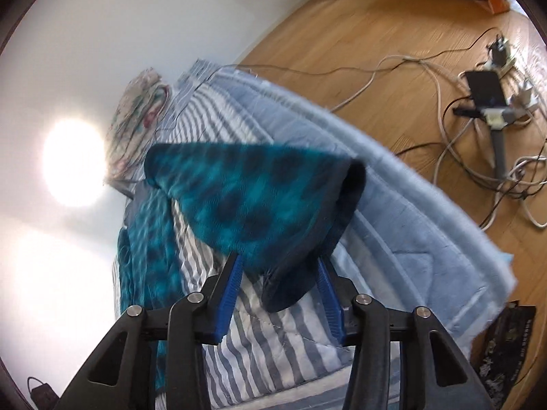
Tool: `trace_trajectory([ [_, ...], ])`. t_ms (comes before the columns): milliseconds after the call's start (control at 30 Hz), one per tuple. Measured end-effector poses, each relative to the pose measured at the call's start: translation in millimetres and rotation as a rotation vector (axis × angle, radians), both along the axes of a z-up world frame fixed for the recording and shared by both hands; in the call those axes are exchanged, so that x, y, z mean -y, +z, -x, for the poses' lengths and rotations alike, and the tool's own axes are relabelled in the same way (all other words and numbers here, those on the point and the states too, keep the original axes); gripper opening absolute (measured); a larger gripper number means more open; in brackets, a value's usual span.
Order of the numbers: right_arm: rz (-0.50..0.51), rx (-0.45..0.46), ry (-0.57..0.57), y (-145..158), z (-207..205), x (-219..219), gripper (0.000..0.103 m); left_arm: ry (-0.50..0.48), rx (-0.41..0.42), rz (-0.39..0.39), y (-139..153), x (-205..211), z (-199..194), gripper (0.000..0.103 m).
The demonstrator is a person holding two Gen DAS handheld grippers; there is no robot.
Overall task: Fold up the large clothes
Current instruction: 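Lift the grasped sleeve with the right tool and carry it over the shirt, then lower the held sleeve onto the shirt body and open the right tool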
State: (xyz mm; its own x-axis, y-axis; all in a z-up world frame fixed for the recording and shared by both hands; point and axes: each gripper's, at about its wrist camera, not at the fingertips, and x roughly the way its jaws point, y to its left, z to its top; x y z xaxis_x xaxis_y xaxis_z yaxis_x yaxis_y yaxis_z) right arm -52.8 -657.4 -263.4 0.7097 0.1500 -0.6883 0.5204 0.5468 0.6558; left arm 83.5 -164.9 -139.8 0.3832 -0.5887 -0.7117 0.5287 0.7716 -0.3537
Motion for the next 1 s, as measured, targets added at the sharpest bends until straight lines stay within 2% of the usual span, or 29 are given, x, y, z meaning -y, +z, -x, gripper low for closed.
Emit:
trace_trajectory([
  [33, -0.002, 0.011, 0.015, 0, -3, -2, 0.024, -0.005, 0.004, -0.003, 1, 1, 1, 0.068],
  [67, -0.002, 0.024, 0.039, 1, -6, -5, 0.007, -0.01, 0.01, -0.007, 1, 2, 3, 0.068],
  [100, 0.013, 0.035, 0.086, 7, -9, -11, 0.004, -0.014, 0.015, -0.01, 2, 3, 4, 0.068],
  [233, 0.159, 0.025, 0.248, 30, -7, -40, 0.003, -0.015, 0.013, -0.013, -1, 2, 6, 0.068],
  [367, 0.208, -0.101, 0.247, 11, -7, -41, 0.003, -0.016, -0.015, -0.018, -9, 6, 2, 0.068],
  [467, 0.201, -0.053, 0.233, 14, 1, -35, 0.019, -0.035, -0.001, -0.022, -7, 8, 5, 0.068],
  [500, 0.203, -0.01, 0.227, 21, 7, -33, 0.035, -0.043, 0.012, -0.032, -6, 9, 7, 0.068],
  [533, 0.216, 0.004, 0.221, 24, 9, -31, 0.037, -0.047, 0.019, -0.04, -6, 10, 8, 0.068],
  [600, 0.234, 0.03, 0.181, 31, 16, -21, 0.037, -0.05, 0.022, -0.048, -6, 11, 7, 0.068],
  [667, 0.206, 0.037, 0.106, 30, 20, -5, 0.042, -0.048, 0.011, -0.042, -8, 12, 5, 0.068],
  [700, 0.188, 0.035, 0.058, 27, 20, 5, 0.045, -0.046, 0.009, -0.041, -8, 12, 5, 0.068],
  [800, 0.157, 0.008, -0.027, 17, 11, 30, 0.046, -0.049, 0.01, -0.037, -7, 15, 5, 0.068],
  [1000, 0.1, -0.015, -0.096, -2, -5, 55, 0.046, -0.066, 0.022, -0.048, -6, 19, 7, 0.068],
])
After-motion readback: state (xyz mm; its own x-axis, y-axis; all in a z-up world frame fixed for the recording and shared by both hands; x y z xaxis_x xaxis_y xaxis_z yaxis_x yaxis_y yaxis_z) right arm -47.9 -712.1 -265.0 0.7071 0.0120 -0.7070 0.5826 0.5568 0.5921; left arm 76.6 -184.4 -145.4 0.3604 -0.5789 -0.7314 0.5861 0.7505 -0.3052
